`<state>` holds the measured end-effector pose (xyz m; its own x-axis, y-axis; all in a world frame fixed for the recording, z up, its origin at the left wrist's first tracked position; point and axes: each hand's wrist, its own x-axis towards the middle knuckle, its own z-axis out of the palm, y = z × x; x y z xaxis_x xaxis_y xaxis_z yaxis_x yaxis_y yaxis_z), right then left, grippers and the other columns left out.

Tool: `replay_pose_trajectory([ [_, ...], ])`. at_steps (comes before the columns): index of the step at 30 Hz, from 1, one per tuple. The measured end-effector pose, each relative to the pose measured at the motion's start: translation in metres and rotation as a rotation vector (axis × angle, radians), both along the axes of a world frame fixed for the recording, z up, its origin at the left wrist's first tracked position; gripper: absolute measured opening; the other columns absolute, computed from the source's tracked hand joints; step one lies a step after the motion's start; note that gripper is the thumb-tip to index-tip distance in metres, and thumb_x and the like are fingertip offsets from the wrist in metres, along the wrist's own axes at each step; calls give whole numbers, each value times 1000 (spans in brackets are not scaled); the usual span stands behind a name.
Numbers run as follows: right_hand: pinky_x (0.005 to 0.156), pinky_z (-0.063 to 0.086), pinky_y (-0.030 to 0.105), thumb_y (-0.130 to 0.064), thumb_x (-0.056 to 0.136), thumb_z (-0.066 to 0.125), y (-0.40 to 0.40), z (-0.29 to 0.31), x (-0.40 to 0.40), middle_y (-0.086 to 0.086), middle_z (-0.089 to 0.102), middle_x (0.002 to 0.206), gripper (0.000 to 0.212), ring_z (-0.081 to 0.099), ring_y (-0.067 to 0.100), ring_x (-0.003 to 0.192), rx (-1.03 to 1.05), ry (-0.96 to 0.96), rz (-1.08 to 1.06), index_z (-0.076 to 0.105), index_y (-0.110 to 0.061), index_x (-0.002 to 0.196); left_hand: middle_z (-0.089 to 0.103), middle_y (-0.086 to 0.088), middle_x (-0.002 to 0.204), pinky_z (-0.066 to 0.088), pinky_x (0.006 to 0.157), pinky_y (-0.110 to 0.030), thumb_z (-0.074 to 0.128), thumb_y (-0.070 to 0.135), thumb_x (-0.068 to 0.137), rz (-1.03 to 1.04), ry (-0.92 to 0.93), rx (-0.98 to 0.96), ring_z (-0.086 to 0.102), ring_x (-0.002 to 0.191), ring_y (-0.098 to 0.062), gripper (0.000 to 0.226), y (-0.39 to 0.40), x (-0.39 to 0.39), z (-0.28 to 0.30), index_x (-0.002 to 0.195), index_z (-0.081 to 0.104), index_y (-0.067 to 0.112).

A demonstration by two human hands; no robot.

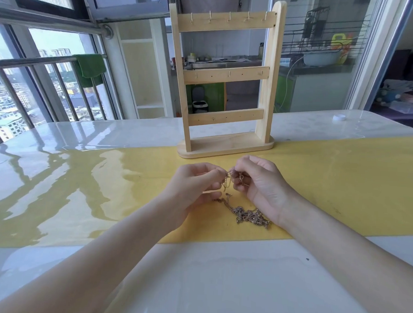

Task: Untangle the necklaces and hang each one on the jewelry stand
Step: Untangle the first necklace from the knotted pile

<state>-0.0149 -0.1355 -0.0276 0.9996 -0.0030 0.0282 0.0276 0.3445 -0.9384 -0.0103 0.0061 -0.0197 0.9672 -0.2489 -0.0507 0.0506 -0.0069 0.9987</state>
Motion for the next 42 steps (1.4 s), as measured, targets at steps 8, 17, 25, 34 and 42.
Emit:
replay_pose_trajectory([
  [8, 45, 36, 17, 12, 85, 52, -2, 0, 2, 7, 47, 64, 32, 43, 13, 57, 118, 62, 37, 44, -11, 64, 66, 1, 72, 52, 57, -19, 58, 12, 90, 129, 140, -266, 61, 66, -7, 14, 6, 8, 8, 80, 65, 6],
  [17, 45, 35, 18, 11, 86, 51, -4, 1, 2, 6, 48, 66, 21, 43, 13, 57, 176, 93, 69, 50, -8, 76, 51, 4, 63, 41, 48, -18, 54, 16, 93, 32, 96, -94, 45, 55, -9, 6, 6, 4, 10, 89, 58, 16],
  [25, 47, 33, 20, 10, 86, 48, -5, 4, -1, 1, 51, 69, 22, 44, 12, 56, 11, 32, 146, 52, -11, 80, 61, 3, 80, 41, 66, -28, 70, 21, 84, 53, -221, 232, 47, 67, -10, 8, 3, -3, 3, 76, 71, 24],
  [34, 50, 37, 20, 9, 86, 55, -3, 1, -1, 3, 56, 69, 19, 49, 14, 64, -28, 4, 129, 56, -8, 94, 59, 11, 61, 39, 57, -21, 73, 15, 82, 54, -378, 334, 47, 56, -6, 15, 3, -2, 2, 68, 69, 21],
  [42, 56, 38, 23, 7, 87, 52, -4, 2, -1, 7, 54, 74, 18, 48, 15, 64, -97, 8, 195, 57, -9, 95, 55, 17, 53, 40, 59, -25, 61, 12, 84, 28, -401, 370, 45, 53, -3, 19, -1, -1, -2, 66, 60, 19],
])
